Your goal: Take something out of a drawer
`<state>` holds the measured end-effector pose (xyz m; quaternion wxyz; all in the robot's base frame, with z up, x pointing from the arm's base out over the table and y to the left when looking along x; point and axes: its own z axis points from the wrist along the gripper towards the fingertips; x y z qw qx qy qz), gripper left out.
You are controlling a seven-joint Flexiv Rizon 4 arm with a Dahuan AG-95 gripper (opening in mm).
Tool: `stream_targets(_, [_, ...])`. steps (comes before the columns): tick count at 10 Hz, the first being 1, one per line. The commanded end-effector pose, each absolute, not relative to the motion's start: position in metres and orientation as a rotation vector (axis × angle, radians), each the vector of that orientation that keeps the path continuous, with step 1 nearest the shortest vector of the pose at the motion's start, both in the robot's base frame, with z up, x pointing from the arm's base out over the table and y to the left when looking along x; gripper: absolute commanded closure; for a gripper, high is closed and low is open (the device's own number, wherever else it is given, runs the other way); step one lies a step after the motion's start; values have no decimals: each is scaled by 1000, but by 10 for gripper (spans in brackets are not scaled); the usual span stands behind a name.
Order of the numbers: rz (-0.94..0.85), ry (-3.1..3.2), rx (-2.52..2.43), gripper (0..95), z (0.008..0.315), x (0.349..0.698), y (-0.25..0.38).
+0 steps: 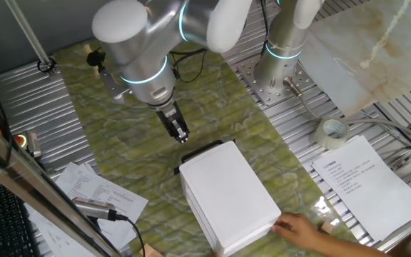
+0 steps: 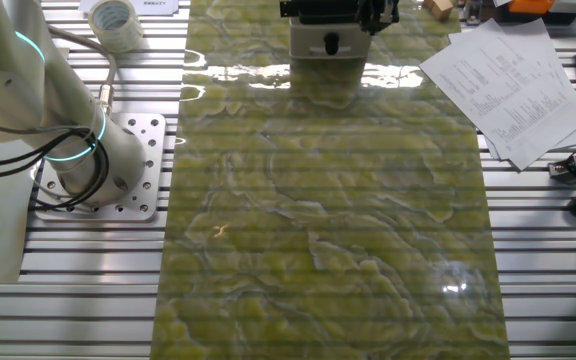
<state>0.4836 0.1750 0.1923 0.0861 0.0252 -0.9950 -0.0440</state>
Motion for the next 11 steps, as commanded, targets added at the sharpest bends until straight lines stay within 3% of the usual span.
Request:
stream_targets(1, [-93, -3073, 95, 760, 192, 483, 175])
stream_targets(5, [-112, -3067, 83, 760, 193, 479, 174])
stream_targets(6, [-115, -3061, 86, 570, 196, 471, 174])
stream_targets(10, [-93, -3062, 89, 570, 190, 451, 159])
stream_targets(11, [-89, -3064, 99, 760, 187, 449, 152])
